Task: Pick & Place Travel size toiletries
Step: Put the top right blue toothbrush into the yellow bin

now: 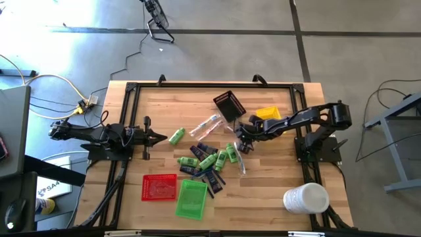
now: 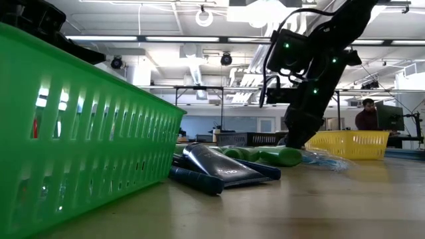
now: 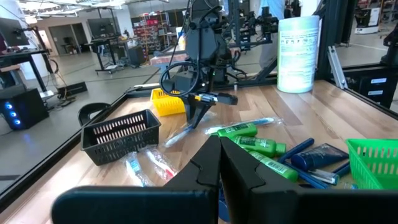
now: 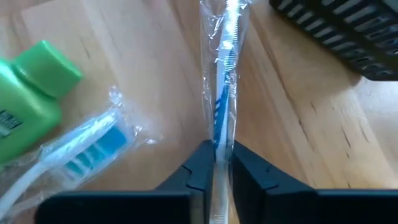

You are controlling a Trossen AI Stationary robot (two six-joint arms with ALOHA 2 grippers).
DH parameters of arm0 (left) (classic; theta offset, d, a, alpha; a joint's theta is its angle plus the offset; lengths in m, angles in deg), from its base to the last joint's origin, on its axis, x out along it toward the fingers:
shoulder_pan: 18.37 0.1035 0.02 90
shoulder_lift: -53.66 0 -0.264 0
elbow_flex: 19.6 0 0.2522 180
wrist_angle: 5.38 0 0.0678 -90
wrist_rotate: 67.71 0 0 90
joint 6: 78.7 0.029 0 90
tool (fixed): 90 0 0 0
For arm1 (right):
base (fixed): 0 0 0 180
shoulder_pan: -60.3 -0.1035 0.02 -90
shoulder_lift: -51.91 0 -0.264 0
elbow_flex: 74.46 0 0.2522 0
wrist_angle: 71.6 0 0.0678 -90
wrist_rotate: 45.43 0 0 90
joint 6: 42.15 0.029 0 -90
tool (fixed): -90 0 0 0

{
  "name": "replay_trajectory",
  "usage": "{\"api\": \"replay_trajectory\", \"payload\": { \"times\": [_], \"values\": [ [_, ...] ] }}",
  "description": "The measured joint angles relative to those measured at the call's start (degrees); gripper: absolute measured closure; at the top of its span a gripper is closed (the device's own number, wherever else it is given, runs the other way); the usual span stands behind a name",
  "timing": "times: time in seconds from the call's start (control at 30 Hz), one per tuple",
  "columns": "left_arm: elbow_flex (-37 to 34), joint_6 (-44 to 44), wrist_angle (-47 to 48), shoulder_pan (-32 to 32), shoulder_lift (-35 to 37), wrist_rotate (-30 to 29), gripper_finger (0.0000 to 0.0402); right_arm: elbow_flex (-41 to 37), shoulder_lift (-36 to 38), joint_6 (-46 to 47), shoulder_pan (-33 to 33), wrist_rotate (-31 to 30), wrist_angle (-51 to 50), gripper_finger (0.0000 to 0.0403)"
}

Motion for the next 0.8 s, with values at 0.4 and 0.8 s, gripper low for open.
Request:
{"api": "replay_trajectory", "payload": {
  "times": [0.4, 0.8],
  "values": [
    [0.00, 0.02, 0.02, 0.00, -0.02, 0.00, 0.0398, 0.08, 8.94, 0.32, -0.31, -0.02, -1.43, 0.0393],
    [0.00, -0.33, 0.02, 0.02, -0.02, 0.00, 0.0398, 0.09, 26.46, 2.18, -0.31, -1.00, -1.88, 0.0393]
  ]
}}
